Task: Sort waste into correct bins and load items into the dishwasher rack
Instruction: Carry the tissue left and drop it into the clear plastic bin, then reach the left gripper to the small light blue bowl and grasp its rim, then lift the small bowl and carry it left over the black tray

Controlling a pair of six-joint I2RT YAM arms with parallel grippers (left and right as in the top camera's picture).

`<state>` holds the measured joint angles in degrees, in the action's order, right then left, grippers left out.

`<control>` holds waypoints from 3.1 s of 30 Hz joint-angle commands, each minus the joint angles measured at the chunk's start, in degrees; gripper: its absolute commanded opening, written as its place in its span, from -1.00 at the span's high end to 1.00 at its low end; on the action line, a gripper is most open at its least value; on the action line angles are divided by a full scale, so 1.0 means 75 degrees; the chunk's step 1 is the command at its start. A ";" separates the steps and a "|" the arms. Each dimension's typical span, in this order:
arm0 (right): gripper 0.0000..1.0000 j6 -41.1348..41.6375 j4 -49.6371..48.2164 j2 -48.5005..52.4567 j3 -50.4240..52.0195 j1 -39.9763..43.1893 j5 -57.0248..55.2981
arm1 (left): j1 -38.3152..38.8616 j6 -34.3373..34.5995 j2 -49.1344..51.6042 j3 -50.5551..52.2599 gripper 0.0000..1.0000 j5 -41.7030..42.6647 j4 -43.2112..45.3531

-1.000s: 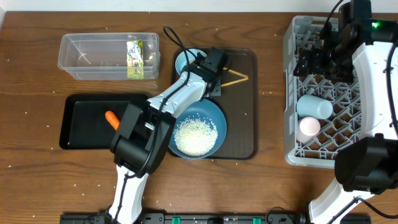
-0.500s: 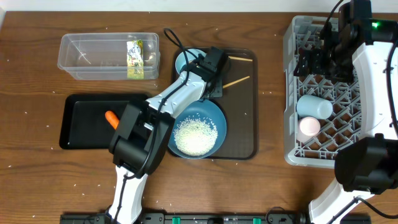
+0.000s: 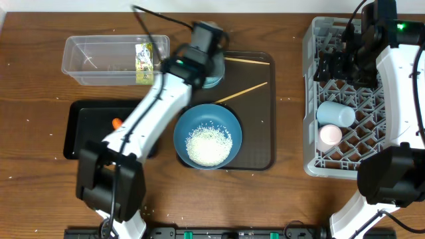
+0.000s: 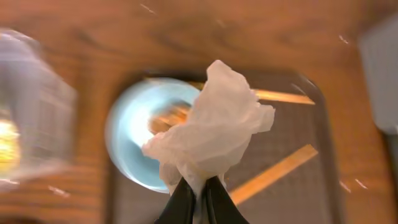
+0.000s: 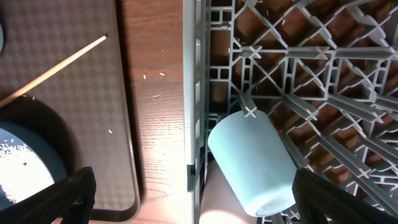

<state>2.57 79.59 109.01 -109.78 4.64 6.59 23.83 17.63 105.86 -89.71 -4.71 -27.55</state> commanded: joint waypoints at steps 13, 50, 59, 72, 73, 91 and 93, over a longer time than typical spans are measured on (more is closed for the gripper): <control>-0.87 0.0055 -0.0012 -0.0119 -0.0119 0.0026 -0.0047 | -0.2748 -0.0717 0.0533 -0.0006 0.50 -0.0635 0.1571; -0.85 0.0047 0.0154 -0.0119 -0.0119 0.0020 -0.0050 | 0.0632 -0.2728 0.1801 -0.0044 -0.43 0.0478 0.0428; -0.85 0.0044 0.0152 -0.0119 -0.0119 0.0020 -0.0050 | 0.0632 -0.2751 0.2334 -0.0041 -0.01 0.0481 0.0458; -0.85 0.0006 0.0140 -0.0119 -0.0119 0.0023 -0.0055 | 0.0589 -0.2748 0.2608 -0.0003 0.45 0.0481 0.0839; -0.85 -0.0012 0.0143 -0.0119 -0.0119 0.0023 -0.0055 | 0.0583 -0.2748 0.2669 -0.0003 0.50 0.0481 0.0868; -0.84 -0.0012 0.0160 -0.0119 -0.0119 0.0023 -0.0105 | 0.0580 -0.2649 0.2101 -0.0044 0.88 0.0484 0.0787; -0.84 -0.0009 0.0157 -0.0119 -0.0119 0.0023 -0.0105 | 0.0571 -0.2538 0.1690 -0.0044 0.88 0.0493 0.0705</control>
<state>2.57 80.75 109.01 -109.78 4.64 6.37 28.49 -2.90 123.87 -89.67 -1.30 -21.61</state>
